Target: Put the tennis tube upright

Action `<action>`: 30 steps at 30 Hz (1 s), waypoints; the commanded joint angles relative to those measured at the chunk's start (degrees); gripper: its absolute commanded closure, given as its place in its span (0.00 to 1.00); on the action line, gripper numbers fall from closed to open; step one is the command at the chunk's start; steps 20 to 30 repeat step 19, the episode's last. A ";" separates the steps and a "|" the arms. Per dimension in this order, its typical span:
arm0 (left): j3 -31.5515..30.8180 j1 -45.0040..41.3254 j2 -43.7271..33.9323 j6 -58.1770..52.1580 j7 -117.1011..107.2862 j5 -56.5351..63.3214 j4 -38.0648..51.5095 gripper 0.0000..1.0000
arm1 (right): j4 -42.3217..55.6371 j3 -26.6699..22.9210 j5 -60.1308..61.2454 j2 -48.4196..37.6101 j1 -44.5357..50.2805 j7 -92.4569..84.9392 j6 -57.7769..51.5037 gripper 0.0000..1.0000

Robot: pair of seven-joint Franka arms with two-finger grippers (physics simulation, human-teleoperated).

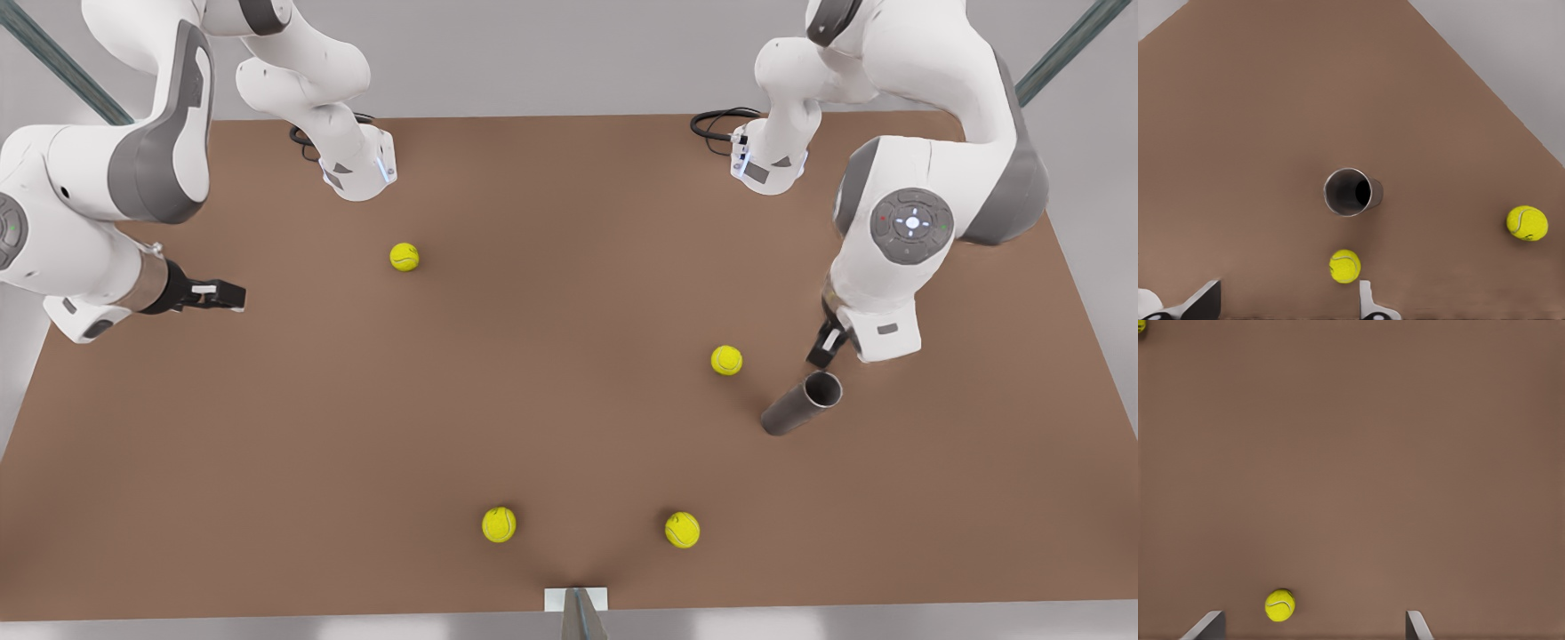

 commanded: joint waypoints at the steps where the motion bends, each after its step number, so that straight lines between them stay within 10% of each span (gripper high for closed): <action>1: 0.60 0.05 -2.56 2.21 63.26 -8.78 -1.44 0.00 | -0.02 -0.05 0.04 -0.51 -0.06 0.04 0.02 0.00; 30: -0.72 1.10 -3.35 1.50 65.65 -8.08 -1.00 0.00 | -0.11 -0.13 -0.05 -0.51 0.03 -0.04 0.02 0.00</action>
